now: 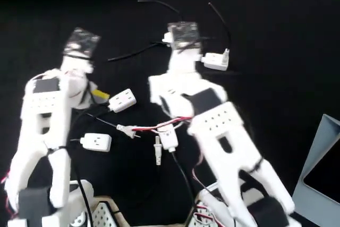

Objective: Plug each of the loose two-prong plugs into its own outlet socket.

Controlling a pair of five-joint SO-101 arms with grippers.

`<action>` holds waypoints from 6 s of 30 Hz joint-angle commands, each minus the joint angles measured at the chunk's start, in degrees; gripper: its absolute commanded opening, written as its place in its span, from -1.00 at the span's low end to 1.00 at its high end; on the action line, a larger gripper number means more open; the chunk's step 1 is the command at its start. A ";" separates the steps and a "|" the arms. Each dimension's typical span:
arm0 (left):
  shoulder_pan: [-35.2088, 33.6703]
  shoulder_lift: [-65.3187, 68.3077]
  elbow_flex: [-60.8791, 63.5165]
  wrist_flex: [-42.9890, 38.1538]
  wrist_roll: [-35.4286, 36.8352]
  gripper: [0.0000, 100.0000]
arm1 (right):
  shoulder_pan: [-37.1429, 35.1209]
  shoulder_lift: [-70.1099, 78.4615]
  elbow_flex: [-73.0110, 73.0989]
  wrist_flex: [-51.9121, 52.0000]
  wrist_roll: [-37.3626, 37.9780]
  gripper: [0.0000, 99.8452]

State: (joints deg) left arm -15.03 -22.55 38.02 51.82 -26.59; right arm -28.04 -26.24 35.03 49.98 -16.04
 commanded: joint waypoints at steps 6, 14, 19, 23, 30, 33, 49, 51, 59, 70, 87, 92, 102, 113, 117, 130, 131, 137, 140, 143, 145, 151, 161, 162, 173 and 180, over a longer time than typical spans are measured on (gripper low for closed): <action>-9.71 -3.52 7.78 0.00 13.19 -0.25 | -6.95 13.23 -0.84 -15.21 5.89 -0.98; -9.71 -3.52 13.23 -4.75 19.52 -0.25 | -7.74 21.76 -0.84 -23.91 10.64 -0.98; -9.63 -4.04 16.40 -9.05 20.84 -0.25 | -7.56 23.87 -1.98 -23.82 10.64 -0.98; -9.63 -4.04 16.75 -9.05 20.66 -0.25 | -7.47 24.84 -1.89 -23.38 10.64 -0.98; -9.71 -4.04 17.01 -9.23 20.66 -0.25 | -7.47 24.75 -4.88 -16.09 10.73 -0.98; -9.80 -4.04 17.01 -9.14 20.66 -0.25 | -7.38 24.84 -5.32 -15.74 10.73 -0.98; -10.07 -3.96 17.01 -8.97 20.75 -0.25 | -4.31 26.07 -5.49 -15.74 10.73 -0.98; -10.07 -3.96 17.01 -8.97 20.75 -0.25 | -4.31 28.00 -6.11 -15.74 10.73 -0.98; -10.07 -3.69 17.01 -9.23 20.66 -0.25 | -6.59 35.12 -9.54 -15.38 10.81 -0.98; -10.07 -3.60 17.10 -9.23 20.66 -0.25 | -3.16 34.51 -13.76 -15.65 14.42 -0.98; -10.07 -3.52 17.10 -9.14 20.57 -0.25 | 15.74 41.45 -27.47 -30.51 17.85 -0.97; -10.07 -3.87 17.80 -9.32 20.48 -0.25 | 16.62 45.85 -27.56 -34.64 23.65 -0.96; -10.07 -3.96 17.98 -9.32 20.48 -0.25 | 14.86 37.23 -26.59 -21.71 23.82 -0.54; -10.15 -3.96 17.98 -9.32 20.48 -0.25 | 5.27 22.37 -26.51 10.11 23.65 -0.74; -10.15 -3.96 17.98 -9.32 20.48 -0.25 | -0.70 22.02 -26.42 19.60 23.65 -0.74; -12.62 -4.04 18.07 -9.32 20.48 -0.25 | -12.22 27.82 -11.56 13.01 23.56 -0.74; -12.62 -4.04 18.07 -9.32 20.48 -0.25 | -12.57 29.14 -11.65 12.13 23.56 -0.74; -12.62 -4.04 18.07 -9.32 20.48 -0.25 | -15.38 35.21 -18.15 14.42 18.90 -0.74; -12.62 -4.04 18.07 -9.32 20.48 -0.25 | -16.62 37.32 -22.55 17.58 17.23 -0.74; -12.62 -4.04 18.07 -9.32 20.48 -0.25 | -16.70 40.31 -25.89 18.81 16.97 -0.65; -12.62 -4.04 18.07 -9.32 20.48 -0.25 | -16.62 42.77 -27.82 19.60 16.97 -0.58; -12.62 -4.04 18.07 -9.32 20.48 -0.25 | -16.53 50.59 -34.51 23.03 16.97 -0.59; -12.62 -4.04 18.07 -9.32 20.48 -0.25 | -18.11 55.69 -37.49 23.21 16.97 -0.69; -12.62 -4.04 18.07 -9.32 20.48 -0.25 | -18.11 55.60 -37.49 23.30 16.97 -0.69; -12.62 -4.04 18.07 -9.32 20.48 -0.25 | -18.55 55.87 -37.76 28.13 16.44 -0.69; -12.62 -3.96 18.07 -9.32 20.48 -0.25 | -21.80 55.78 -37.58 28.22 13.27 -0.69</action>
State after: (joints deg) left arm -27.08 -24.75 56.57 43.38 -6.29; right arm -48.53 30.11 -1.80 77.23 -1.27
